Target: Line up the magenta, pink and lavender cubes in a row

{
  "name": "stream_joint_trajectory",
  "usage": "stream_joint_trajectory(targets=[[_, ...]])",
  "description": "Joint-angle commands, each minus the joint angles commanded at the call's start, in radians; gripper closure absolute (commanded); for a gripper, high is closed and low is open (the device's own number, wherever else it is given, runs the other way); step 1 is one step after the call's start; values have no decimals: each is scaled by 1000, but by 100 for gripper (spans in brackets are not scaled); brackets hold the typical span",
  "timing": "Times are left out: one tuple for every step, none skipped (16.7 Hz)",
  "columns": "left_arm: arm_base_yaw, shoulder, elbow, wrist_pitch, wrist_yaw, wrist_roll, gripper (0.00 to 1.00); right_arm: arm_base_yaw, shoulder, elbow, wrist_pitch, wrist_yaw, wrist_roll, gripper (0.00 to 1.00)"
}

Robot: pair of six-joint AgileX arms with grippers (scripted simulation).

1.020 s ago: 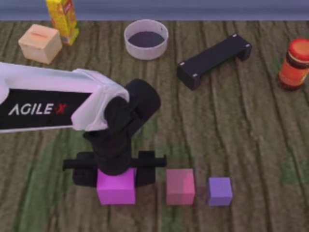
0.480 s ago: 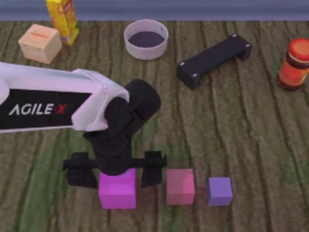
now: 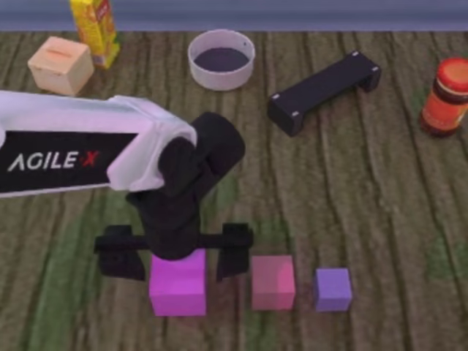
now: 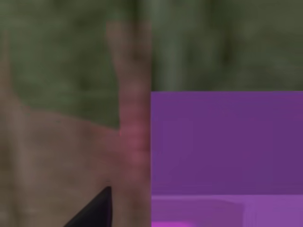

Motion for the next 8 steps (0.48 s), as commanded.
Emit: stream_joint_trajectory(targets=[[1,-12,20,-33,0,0,0,0,0,0,0,0,0,0],[3,-26,43,-74,1,-1,0,0,0,0,0,0,0,0],[6,-41,66,-118,1,-1,0,0,0,0,0,0,0,0],[9,-56,88,-159,1,-2,0,0,0,0,0,0,0,0],[12,-70,108,-193,0,-3,0,0,0,0,0,0,0,0],[15,-82,123,-216,0,-3,0,0,0,0,0,0,0,0],[17,-91,132,-228,-1,-3,0,0,0,0,0,0,0,0],[17,-93,134,-230,-1,-3,0,0,0,0,0,0,0,0]])
